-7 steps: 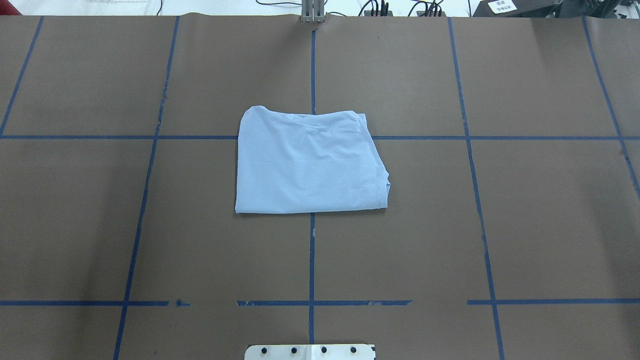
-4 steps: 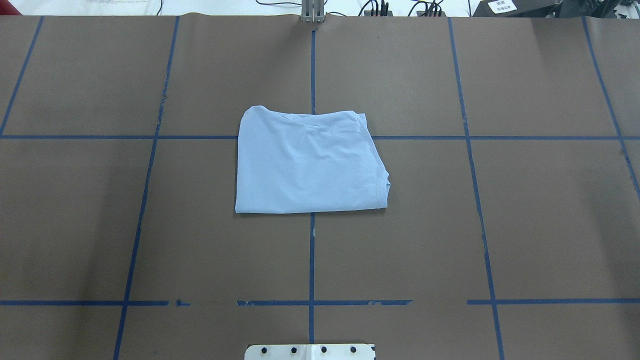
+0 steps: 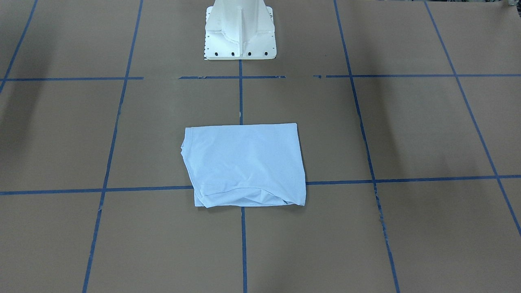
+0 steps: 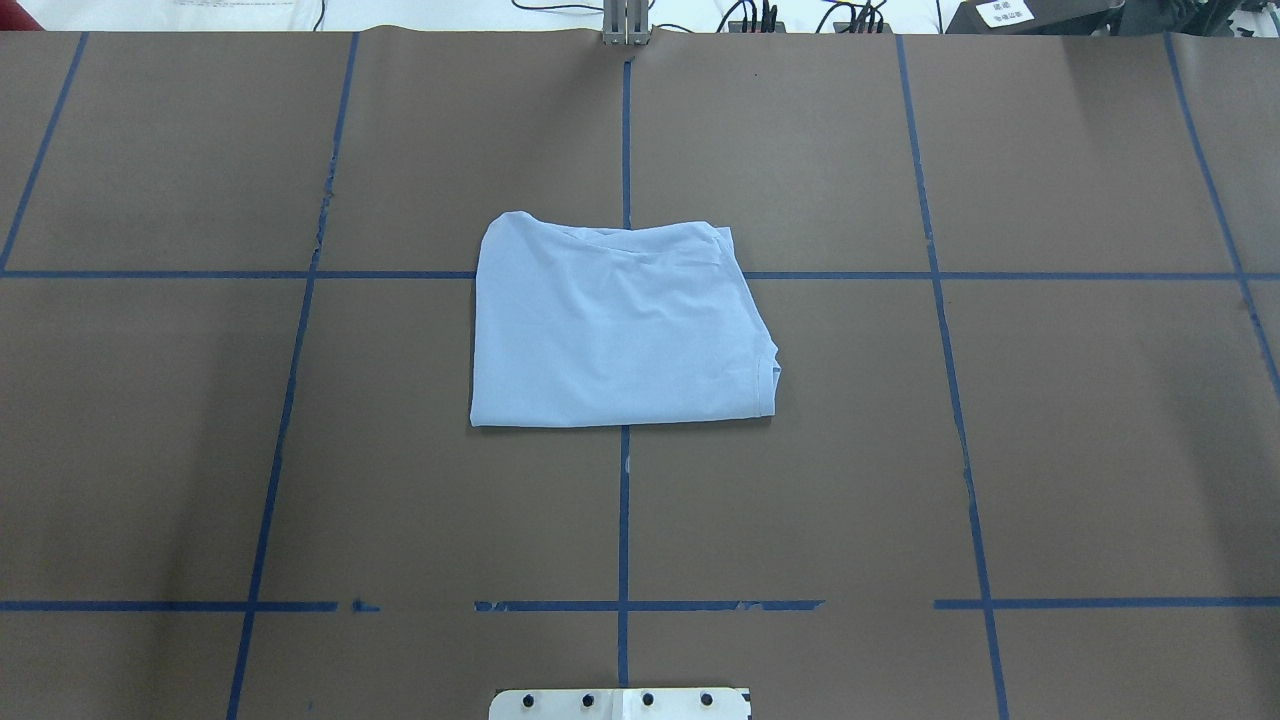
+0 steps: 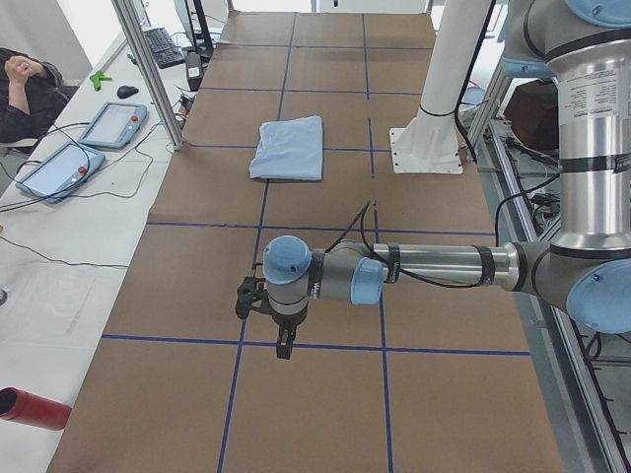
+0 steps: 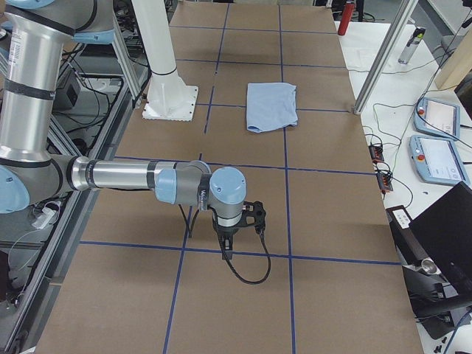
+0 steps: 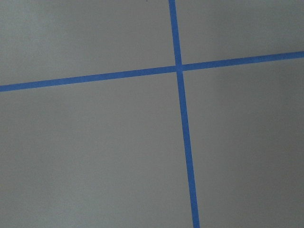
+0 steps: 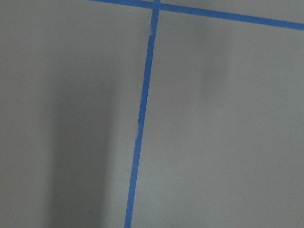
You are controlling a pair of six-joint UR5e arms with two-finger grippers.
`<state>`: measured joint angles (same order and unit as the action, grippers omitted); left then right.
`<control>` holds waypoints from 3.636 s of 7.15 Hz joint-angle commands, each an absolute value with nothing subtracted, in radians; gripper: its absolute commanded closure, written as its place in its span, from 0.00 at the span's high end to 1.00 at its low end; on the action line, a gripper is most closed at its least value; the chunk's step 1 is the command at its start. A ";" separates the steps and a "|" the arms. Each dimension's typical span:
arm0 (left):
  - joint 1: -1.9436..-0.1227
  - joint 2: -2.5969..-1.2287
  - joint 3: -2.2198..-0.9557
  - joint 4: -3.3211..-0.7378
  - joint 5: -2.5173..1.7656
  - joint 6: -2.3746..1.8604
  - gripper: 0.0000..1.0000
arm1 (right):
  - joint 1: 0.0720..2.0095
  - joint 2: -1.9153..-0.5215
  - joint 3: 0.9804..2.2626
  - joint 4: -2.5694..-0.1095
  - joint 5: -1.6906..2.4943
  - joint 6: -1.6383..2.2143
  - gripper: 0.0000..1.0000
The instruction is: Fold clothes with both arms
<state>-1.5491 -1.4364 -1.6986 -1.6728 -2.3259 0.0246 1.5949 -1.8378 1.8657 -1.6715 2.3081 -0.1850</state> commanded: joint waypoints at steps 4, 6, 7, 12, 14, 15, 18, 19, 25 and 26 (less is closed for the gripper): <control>-1.551 -1.434 -1.701 -1.667 -2.333 0.034 1.00 | 1.582 -1.838 1.867 -1.677 2.303 -0.181 1.00; -1.552 -1.434 -1.701 -1.667 -2.335 0.035 1.00 | 1.569 -1.838 1.867 -1.677 2.301 -0.183 1.00; -1.552 -1.434 -1.701 -1.666 -2.336 0.035 1.00 | 1.568 -1.838 1.867 -1.677 2.301 -0.183 1.00; -1.552 -1.434 -1.749 -1.675 -2.324 0.035 1.00 | 1.566 -1.835 1.870 -1.672 2.304 -0.196 1.00; -1.551 -1.436 -1.750 -1.675 -2.326 0.035 1.00 | 1.566 -1.835 1.870 -1.671 2.306 -0.198 1.00; -1.552 -1.434 -1.750 -1.675 -2.327 0.035 1.00 | 1.566 -1.835 1.870 -1.671 2.307 -0.198 1.00; -1.551 -1.436 -1.753 -1.675 -2.327 0.037 1.00 | 1.566 -1.836 1.868 -1.672 2.315 -0.198 1.00; -1.551 -1.436 -1.756 -1.675 -2.327 0.037 1.00 | 1.566 -1.838 1.870 -1.672 2.315 -0.198 1.00; -1.551 -1.428 -1.758 -1.675 -2.327 0.035 1.00 | 1.566 -1.841 1.868 -1.674 2.316 -0.196 1.00; -1.551 -1.428 -1.758 -1.675 -2.327 0.035 1.00 | 1.565 -1.841 1.868 -1.674 2.316 -0.196 1.00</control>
